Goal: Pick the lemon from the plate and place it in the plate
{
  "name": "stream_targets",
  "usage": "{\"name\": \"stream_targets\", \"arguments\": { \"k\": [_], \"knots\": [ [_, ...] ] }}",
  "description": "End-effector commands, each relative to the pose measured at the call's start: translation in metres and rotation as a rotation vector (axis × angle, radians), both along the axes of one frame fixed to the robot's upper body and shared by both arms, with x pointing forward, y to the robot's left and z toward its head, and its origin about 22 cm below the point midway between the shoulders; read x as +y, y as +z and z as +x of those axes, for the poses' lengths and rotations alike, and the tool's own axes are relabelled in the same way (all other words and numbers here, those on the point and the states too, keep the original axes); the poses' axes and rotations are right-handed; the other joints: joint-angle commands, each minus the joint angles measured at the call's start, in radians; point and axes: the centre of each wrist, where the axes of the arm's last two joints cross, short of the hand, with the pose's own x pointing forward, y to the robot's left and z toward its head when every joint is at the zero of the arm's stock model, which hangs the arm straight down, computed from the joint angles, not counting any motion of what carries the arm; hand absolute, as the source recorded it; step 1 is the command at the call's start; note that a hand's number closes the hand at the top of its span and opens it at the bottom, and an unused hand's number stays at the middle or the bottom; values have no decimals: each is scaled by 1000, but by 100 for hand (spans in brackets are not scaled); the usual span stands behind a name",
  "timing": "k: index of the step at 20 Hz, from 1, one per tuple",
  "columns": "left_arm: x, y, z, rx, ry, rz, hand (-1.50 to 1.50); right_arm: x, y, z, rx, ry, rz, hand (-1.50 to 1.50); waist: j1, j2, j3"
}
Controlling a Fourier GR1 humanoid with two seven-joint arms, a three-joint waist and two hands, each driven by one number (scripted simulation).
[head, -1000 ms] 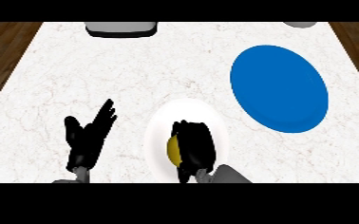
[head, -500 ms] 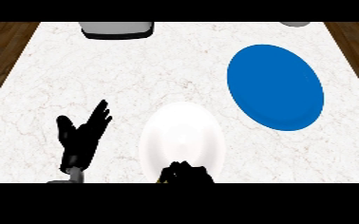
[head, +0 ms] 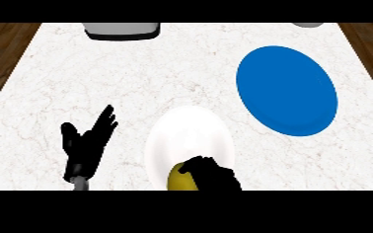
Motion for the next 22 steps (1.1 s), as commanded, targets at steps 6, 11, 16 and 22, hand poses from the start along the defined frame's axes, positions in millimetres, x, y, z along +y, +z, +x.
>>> {"name": "stream_targets", "arguments": {
  "k": [6, 11, 16, 22],
  "knots": [
    [-10, -9, -2, 5, -19, 12, 0, -85, 41, 22, -106, -142, 329, 150, 17, 10, 1],
    [-8, 12, 5, -10, -42, -22, 0, -138, 26, 76, -165, -264, 286, 150, 31, 9, 1],
    [-5, -9, 5, 2, -30, -19, 0, -181, 23, 132, -217, -378, 296, 150, 42, 16, 2],
    [-2, -5, 12, -18, -24, -2, 0, -232, 5, 163, -208, -358, 295, 150, 39, 16, 3]
  ]
}}
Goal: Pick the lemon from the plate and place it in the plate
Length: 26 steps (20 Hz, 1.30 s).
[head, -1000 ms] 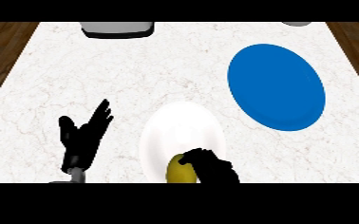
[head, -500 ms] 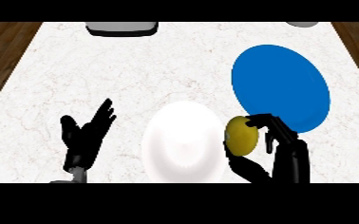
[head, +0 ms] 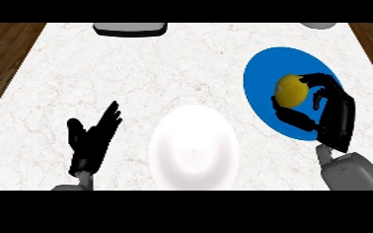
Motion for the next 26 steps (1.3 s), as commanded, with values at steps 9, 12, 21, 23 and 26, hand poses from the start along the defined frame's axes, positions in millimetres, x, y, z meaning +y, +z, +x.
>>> {"name": "stream_targets", "arguments": {
  "k": [9, 12, 21, 23, 26],
  "knots": [
    [-9, 4, 10, -1, -45, -8, 0, -87, -23, 78, 275, -63, 11, 150, 28, 11, -3],
    [-20, -4, 9, -7, -43, -3, 0, -95, -29, 88, 387, -5, -86, -150, 44, 17, -2],
    [-13, 3, 6, -18, -61, -5, 0, -84, -39, 108, 252, 209, 104, -150, 43, 17, 1],
    [-21, 12, 16, -13, -25, 4, 0, -100, -43, 99, 147, 212, 185, -150, 29, 17, 3],
    [-10, 12, 17, -12, -21, 0, 0, -113, -54, 89, 80, 205, 311, -150, 15, 12, 1]
  ]
}}
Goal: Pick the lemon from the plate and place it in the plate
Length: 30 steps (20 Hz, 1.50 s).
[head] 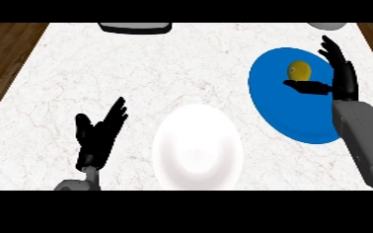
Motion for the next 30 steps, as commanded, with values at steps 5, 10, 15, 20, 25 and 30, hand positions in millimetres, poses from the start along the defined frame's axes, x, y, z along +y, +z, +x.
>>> {"name": "stream_targets", "arguments": {
  "k": [5, 10, 15, 20, 25, 30],
  "knots": [
    [16, 4, -1, 15, 26, -1, 0, -49, 4, -13, -59, -17, 219, -150, -21, -10, -3],
    [12, -6, -9, 25, 31, 3, 0, -97, -4, -51, -33, 107, 302, -150, -32, -12, -3],
    [8, -3, -16, 29, 26, -13, 0, -125, -18, -88, 43, 220, 284, -150, -34, -15, -3],
    [8, -9, -34, 39, 44, 12, 0, -152, -7, -111, 84, 254, 213, -150, -45, -22, -5],
    [7, 5, -15, 29, 48, -7, 0, -160, -28, -145, 106, 281, 153, -150, -45, -20, -5],
    [3, -14, -15, 23, 52, 14, 0, -161, -36, -159, 107, 282, 130, -150, -48, -20, -5]
  ]
}}
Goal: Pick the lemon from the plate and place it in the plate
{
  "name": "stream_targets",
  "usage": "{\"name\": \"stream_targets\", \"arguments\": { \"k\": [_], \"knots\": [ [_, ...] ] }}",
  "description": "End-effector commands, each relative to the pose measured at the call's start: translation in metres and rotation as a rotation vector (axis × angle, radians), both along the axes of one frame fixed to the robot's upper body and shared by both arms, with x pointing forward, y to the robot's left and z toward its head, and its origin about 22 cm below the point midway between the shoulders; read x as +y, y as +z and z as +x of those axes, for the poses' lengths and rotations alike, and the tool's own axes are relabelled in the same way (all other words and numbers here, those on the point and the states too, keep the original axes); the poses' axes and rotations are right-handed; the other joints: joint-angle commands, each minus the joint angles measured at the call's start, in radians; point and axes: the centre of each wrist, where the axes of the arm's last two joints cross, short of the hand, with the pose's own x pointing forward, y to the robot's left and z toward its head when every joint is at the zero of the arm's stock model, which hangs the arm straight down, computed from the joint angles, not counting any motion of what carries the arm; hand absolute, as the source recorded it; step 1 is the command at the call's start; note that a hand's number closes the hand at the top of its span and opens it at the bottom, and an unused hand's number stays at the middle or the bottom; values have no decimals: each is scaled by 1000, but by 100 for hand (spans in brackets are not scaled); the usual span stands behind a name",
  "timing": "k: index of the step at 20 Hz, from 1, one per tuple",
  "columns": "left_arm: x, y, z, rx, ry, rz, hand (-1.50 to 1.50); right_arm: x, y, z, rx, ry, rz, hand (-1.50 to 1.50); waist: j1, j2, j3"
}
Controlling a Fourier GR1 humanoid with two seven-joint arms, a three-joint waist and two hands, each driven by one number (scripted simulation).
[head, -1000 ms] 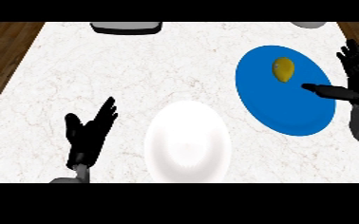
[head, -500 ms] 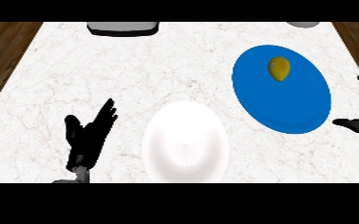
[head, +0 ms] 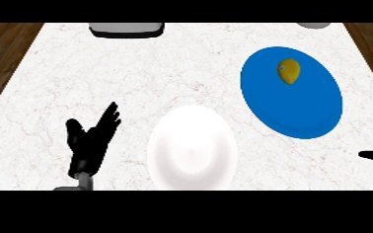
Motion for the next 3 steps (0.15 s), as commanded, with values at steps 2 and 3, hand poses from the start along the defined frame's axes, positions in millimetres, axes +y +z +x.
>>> {"name": "stream_targets", "arguments": {
  "k": [2, 3],
  "knots": [
    [6, 11, 2, 5, -1, 3, 0, -10, -8, -27, -50, 25, 24, -150, -2, -1, 0],
    [3, -9, -6, 3, -18, 4, 0, -2, -17, -25, -10, 41, 16, -150, 0, 0, 0]
  ]
}}
